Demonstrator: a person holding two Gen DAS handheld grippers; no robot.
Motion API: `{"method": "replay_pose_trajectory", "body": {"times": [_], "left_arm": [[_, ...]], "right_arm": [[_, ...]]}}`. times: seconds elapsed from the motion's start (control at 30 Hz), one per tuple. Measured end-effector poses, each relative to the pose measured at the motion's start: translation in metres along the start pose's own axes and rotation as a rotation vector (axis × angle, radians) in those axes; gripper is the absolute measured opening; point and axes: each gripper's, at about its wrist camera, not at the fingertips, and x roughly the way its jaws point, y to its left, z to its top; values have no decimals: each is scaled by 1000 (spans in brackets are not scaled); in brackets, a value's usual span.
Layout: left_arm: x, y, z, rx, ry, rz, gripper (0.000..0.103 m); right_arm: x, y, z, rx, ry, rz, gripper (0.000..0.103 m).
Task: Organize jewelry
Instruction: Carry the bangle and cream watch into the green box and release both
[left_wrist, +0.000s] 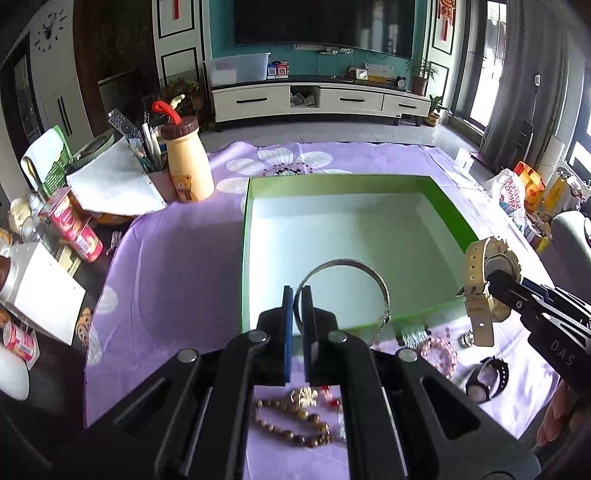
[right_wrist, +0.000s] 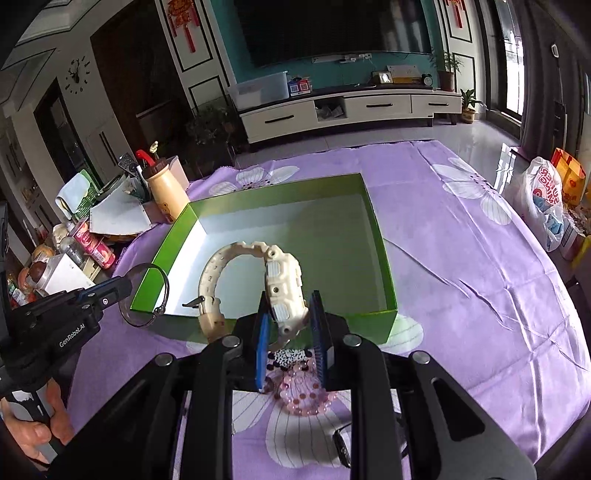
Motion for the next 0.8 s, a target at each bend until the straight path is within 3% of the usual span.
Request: {"method": "replay_pose_trajectory", "body": {"times": [0.47,0.63,0.7,0.73,0.77,0.8], "left_arm": [[63,-14,29,45,36,31,5],[77,-19,31,53,39,52,8],[76,-20,32,51,35,49,23],[75,-20,32,48,30,50,39],[72,-21,31,48,22,52,47],[70,-21,31,49,15,55,47]], "right_arm": [[75,-4,27,18,77,-42,21],[92,-9,25,52,101,-69,29],[90,-10,25,53,90,-66,36],[87,-12,24,54,85,-63,37],[84,-13,24,57,79,-60,39],[80,-14,24,59,70,-55,40]]}}
